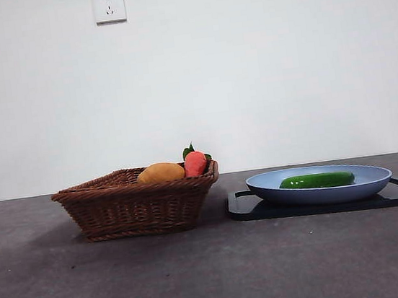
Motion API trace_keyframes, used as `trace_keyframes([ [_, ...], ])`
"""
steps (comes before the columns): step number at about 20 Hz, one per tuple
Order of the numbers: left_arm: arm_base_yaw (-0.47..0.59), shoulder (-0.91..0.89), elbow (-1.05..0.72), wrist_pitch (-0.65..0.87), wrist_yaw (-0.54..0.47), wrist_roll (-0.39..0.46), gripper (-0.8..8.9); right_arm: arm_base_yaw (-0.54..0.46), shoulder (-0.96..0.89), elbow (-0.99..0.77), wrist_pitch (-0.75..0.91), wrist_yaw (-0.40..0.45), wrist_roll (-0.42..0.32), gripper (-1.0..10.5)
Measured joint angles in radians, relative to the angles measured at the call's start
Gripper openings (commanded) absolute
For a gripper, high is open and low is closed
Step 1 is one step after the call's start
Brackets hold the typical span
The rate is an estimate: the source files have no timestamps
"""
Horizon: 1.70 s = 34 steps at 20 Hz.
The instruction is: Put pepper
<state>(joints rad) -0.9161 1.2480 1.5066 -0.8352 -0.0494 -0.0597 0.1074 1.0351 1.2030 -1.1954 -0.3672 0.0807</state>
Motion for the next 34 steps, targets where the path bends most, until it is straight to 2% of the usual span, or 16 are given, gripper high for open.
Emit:
trace_keyframes([
  [2, 0.000, 0.000, 0.000, -0.016, 0.000, 0.000, 2.55, 0.020, -0.085, 0.000, -0.058, 0.000, -0.013, 2.0],
  [3, 0.000, 0.000, 0.000, -0.021, 0.000, 0.000, 2.22, 0.025, -0.120, 0.000, -0.081, 0.000, -0.016, 1.7],
  [6, 0.000, 0.000, 0.000, -0.029, 0.000, 0.000, 0.17, 0.029, -0.186, 0.000, -0.125, 0.000, -0.036, 0.0],
  [7, 0.000, 0.000, 0.000, -0.029, 0.000, 0.000, 0.08, 0.029, -0.198, 0.000, -0.129, 0.000, -0.052, 0.1],
  [14, 0.000, 0.000, 0.000, -0.027, 0.000, 0.000, 0.08, 0.029, -0.202, 0.000, -0.122, 0.001, -0.070, 0.1],
  [24, 0.000, 0.000, 0.000, 0.055, -0.001, 0.001, 0.08, 0.029, -0.201, 0.000, -0.120, 0.001, -0.070, 0.1],
  [26, 0.011, 0.000, 0.000, 0.072, -0.043, 0.026, 0.08, 0.029, -0.201, 0.000, -0.120, 0.001, -0.070, 0.1],
  [28, 0.057, 0.000, 0.000, 0.158, -0.096, 0.049, 0.08, 0.029, -0.201, 0.000, -0.121, 0.001, -0.070, 0.1],
  [31, 0.174, -0.007, 0.000, 0.340, -0.099, 0.123, 0.08, 0.029, -0.201, 0.000, -0.121, 0.001, -0.070, 0.1],
  [34, 0.283, -0.050, 0.000, 0.446, -0.094, 0.186, 0.08, 0.029, -0.201, 0.000, -0.121, 0.001, -0.070, 0.1],
])
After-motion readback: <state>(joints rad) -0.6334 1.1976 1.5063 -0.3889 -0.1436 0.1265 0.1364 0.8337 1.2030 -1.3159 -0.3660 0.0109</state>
